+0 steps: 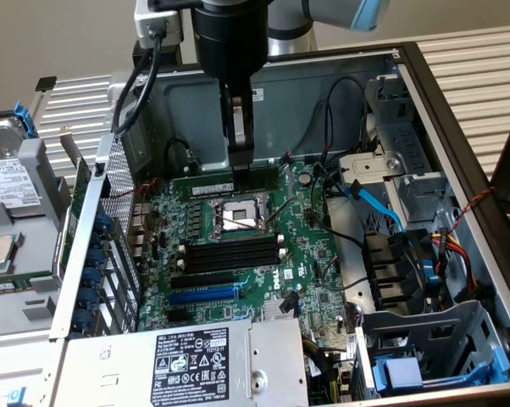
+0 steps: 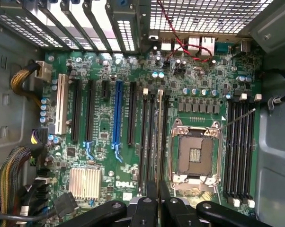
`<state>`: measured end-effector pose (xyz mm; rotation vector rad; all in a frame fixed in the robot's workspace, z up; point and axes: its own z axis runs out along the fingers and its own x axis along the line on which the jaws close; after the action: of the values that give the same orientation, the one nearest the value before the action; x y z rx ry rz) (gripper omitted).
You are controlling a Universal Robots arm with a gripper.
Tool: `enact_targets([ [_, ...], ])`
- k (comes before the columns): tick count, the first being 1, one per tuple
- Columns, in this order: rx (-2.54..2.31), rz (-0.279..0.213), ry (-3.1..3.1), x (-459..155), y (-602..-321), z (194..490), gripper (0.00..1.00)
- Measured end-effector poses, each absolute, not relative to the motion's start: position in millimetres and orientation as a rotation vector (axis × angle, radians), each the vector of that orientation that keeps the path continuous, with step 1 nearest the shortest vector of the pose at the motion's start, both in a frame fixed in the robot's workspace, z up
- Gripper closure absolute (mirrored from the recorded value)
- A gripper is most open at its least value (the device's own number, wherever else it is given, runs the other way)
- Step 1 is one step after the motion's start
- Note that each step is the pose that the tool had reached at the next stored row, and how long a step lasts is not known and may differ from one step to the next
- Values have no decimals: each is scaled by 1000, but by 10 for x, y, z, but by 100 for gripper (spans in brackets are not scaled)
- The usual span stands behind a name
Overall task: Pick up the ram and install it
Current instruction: 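Insert the ram into the slot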
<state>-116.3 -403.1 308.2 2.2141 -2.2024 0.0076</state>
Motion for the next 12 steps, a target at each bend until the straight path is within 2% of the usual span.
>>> enact_targets([
  [12, 2188, 8, -2229, -1164, -4072, 2869, 87],
])
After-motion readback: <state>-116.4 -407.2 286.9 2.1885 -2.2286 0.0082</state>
